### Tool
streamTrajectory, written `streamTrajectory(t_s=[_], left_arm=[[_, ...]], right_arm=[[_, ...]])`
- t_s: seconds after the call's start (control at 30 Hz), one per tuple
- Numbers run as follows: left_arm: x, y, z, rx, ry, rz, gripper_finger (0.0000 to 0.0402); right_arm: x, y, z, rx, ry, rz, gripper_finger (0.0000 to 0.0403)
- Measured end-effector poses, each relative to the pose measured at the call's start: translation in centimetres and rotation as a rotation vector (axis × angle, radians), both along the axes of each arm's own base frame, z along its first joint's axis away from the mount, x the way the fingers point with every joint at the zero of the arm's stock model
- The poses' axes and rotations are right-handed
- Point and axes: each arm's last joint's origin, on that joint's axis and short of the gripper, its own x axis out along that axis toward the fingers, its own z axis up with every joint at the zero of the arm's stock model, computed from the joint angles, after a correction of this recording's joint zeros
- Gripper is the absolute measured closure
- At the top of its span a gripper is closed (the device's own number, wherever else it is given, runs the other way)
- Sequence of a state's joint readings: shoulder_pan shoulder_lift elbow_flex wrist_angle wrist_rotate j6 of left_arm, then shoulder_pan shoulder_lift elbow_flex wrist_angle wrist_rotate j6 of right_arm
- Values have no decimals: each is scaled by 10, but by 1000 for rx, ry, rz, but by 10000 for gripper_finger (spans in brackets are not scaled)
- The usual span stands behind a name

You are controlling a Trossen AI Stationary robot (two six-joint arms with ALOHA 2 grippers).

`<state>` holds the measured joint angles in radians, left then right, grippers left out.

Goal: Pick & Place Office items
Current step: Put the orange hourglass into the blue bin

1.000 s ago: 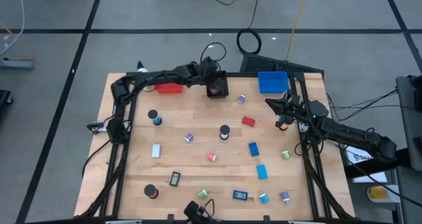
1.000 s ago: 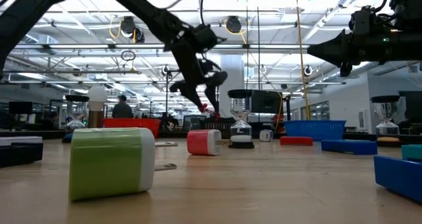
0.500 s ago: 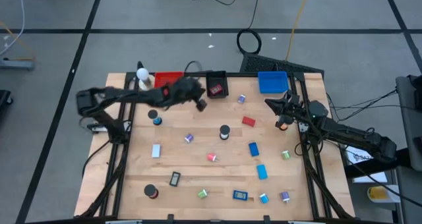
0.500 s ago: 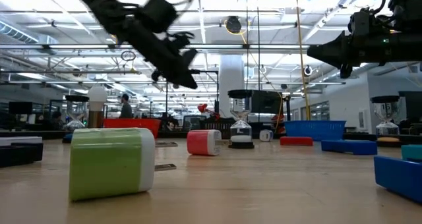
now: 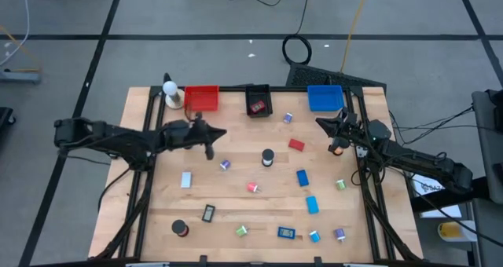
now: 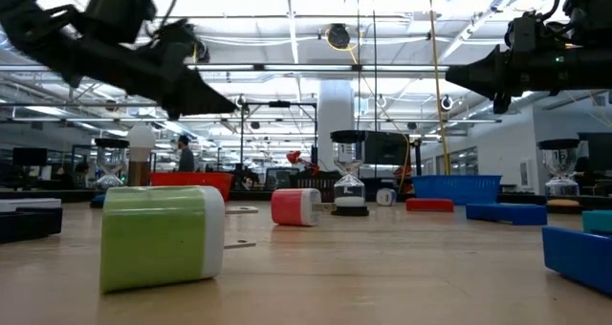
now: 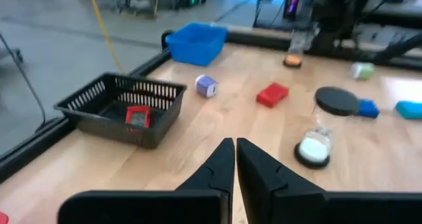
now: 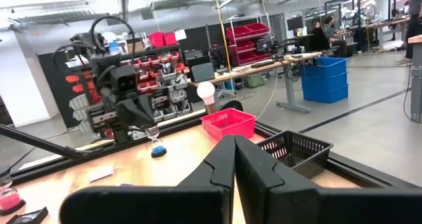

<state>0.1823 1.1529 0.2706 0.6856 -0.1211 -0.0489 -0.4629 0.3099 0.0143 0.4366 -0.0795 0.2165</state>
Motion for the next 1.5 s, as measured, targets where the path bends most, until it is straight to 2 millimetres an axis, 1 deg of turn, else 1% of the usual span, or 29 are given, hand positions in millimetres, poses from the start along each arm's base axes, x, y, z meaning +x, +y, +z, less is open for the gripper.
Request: streamTrajectory(t_s=[0.1,0.2,0.37,0.6,0.73,1.07,1.23,1.5], left_arm=[[-11,-6,-7,24,-92,-55,397],[-21,-10,-13,53,-146,-131,394],[-28,-11,-19,57,-145,-140,377],[-28,-11,-19,114,-135,-145,376],[-28,-10,-14,142,-180,-136,376],[-27,-8,-15,109,-167,-127,376],[-28,-7,-18,67,-148,-70,376],[-28,-6,-21,92,-111,-49,376]], right_arm=[[0,0,0,0,0,0,399],[0,0,0,0,0,0,399],[0,0,0,0,0,0,399],[0,0,0,0,0,0,399],[0,0,0,0,0,0,399],[0,0,0,0,0,0,399],[0,0,0,0,0,0,399],[0,0,0,0,0,0,399]])
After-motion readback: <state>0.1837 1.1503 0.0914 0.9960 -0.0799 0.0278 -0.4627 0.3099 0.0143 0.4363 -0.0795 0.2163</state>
